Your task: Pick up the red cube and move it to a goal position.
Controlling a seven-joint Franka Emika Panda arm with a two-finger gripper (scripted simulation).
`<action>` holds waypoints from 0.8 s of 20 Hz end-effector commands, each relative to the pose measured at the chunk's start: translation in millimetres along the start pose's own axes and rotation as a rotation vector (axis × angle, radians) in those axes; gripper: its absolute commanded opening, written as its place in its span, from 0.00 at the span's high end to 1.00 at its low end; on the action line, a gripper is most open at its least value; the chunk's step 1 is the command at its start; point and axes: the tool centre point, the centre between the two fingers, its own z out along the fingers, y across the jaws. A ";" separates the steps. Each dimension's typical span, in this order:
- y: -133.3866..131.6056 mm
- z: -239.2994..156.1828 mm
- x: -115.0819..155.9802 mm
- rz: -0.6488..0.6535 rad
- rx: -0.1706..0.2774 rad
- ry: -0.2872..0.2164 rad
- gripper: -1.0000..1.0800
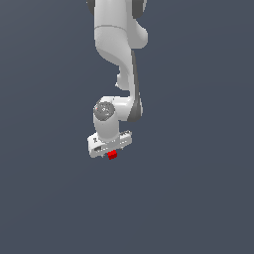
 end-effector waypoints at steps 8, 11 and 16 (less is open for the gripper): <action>6.2 12.7 2.2 -0.045 -0.003 0.003 0.04; 5.2 10.2 2.2 -0.037 -0.003 0.003 0.04; 5.1 10.0 2.2 -0.036 -0.003 0.003 1.00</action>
